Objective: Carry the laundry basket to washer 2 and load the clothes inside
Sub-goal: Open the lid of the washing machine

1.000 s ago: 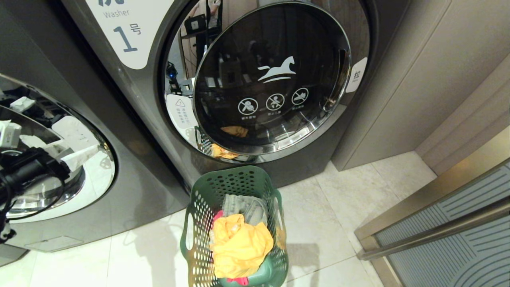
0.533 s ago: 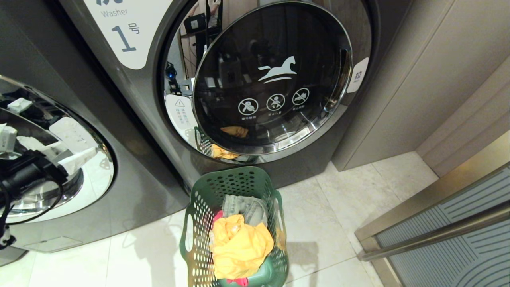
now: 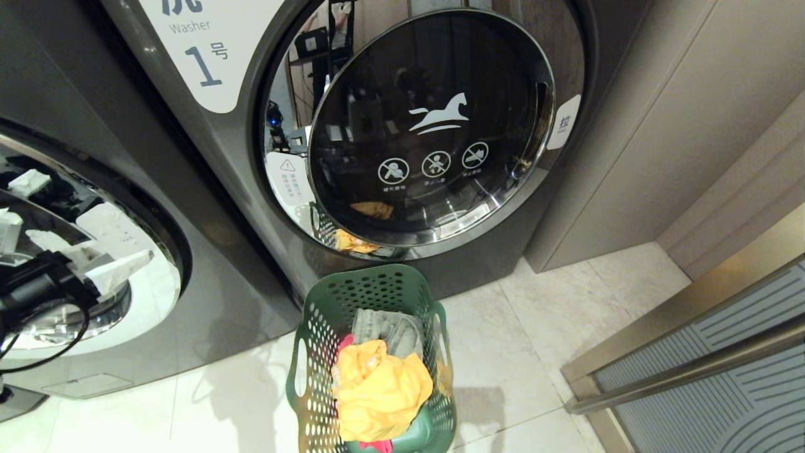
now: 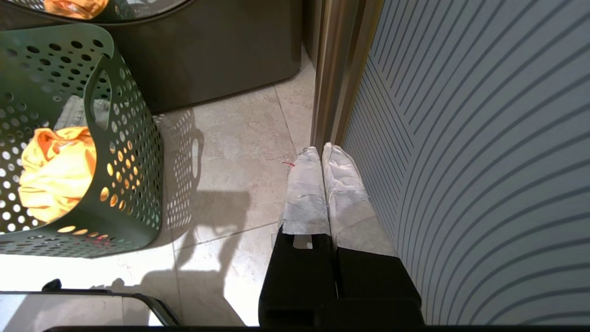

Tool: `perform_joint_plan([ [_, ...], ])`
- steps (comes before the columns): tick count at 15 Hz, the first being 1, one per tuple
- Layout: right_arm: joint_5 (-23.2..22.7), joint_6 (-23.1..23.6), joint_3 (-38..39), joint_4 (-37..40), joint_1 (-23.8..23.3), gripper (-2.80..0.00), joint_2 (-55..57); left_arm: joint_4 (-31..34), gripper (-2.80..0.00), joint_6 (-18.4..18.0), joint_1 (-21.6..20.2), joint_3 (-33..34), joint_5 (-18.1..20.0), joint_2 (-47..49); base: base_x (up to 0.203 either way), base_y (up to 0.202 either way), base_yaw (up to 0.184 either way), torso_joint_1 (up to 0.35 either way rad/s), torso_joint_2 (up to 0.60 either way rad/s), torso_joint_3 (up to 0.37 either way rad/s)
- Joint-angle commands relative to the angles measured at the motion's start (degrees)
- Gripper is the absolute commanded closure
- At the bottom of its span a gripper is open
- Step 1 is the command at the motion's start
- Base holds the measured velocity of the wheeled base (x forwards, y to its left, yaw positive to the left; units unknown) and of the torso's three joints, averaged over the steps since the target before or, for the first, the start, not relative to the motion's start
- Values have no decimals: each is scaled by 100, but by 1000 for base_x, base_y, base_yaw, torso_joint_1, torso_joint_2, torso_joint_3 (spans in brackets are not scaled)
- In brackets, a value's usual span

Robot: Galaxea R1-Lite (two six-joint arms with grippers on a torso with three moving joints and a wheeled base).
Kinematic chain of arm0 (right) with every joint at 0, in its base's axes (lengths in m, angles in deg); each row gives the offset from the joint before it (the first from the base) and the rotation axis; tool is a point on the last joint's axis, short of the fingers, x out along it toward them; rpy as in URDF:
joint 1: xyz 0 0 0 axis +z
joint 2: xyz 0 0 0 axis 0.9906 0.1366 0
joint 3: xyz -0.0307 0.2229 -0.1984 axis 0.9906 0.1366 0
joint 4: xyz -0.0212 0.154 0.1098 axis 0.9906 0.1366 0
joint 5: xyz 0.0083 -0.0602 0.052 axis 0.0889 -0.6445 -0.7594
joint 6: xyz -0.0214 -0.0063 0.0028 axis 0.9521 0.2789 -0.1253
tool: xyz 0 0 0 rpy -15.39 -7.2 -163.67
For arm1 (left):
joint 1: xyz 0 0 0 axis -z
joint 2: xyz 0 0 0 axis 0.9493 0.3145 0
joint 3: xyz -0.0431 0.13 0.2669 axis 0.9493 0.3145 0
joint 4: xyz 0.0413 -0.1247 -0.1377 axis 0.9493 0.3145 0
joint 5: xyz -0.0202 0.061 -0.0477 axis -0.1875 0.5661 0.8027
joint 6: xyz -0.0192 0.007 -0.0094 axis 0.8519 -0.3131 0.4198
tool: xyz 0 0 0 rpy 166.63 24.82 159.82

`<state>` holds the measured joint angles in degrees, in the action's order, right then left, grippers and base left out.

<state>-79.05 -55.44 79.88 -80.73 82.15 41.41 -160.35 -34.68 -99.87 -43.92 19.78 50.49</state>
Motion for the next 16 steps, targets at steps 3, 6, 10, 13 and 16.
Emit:
perform_joint_plan([
  [3, -2, 0, 1, 1, 0, 0, 9, -98, -280, 0, -126, 21, -52, 11, 0, 0, 0, 0, 0, 0],
  [6, -2, 0, 1, 1, 0, 0, 9, -98, -280, 4, -570, 10, -52, 21, 0, 0, 0, 0, 0, 0],
  [10, -2, 0, 1, 1, 0, 0, 9, -98, -280, 0, -1268, 21, -45, -84, 0, 0, 0, 0, 0, 0],
  [13, -2, 0, 1, 1, 0, 0, 9, -93, -280, 10, -1629, 35, 57, -292, 0, 0, 0, 0, 0, 0],
  [16, -2, 0, 1, 1, 0, 0, 9, -81, -280, 31, -2091, 380, 549, -752, 0, 0, 0, 0, 0, 0],
])
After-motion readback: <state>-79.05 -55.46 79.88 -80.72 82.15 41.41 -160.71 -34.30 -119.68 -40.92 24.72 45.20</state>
